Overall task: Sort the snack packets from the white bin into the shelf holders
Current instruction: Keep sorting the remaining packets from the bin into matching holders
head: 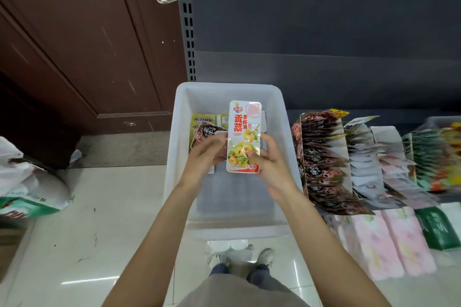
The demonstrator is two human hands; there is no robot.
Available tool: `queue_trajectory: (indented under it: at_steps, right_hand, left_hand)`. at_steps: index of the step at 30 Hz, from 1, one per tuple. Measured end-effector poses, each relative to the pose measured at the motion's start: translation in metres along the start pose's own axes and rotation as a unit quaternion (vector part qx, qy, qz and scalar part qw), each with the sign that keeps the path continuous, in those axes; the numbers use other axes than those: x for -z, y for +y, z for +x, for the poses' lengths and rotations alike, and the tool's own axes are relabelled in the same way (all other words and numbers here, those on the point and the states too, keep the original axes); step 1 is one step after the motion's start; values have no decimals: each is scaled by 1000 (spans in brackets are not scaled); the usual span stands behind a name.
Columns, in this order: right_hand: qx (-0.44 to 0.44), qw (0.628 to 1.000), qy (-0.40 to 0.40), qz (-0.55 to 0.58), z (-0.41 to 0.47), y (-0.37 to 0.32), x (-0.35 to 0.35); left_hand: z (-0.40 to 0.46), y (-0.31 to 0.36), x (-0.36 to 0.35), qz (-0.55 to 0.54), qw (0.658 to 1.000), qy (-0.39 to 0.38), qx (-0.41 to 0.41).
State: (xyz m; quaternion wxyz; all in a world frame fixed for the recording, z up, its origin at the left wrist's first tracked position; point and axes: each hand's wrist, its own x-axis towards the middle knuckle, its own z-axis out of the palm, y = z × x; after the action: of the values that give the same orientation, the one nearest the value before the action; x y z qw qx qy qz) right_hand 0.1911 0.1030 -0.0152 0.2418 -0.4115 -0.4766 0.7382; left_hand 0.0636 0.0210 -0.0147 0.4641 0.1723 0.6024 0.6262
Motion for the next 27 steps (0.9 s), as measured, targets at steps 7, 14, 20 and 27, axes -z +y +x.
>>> queue_trajectory:
  at_steps: [7,14,20,27]
  right_hand:
    - [55,997,37,-38,-20,0,7]
    - [168,937,146,-269,-34,-6,36]
    - [232,875,206,-371,-58,-39,72]
    - [230,910,88,-335,-87,-92,164]
  left_hand:
    - [-11,-3,-13,90,993,-34,-70]
    - [-22,-5,-30,254,955,-13,-155]
    - [-38,12,-68,374,895,-9,-243]
    - [-47,28,-129,528,779,-123,-314]
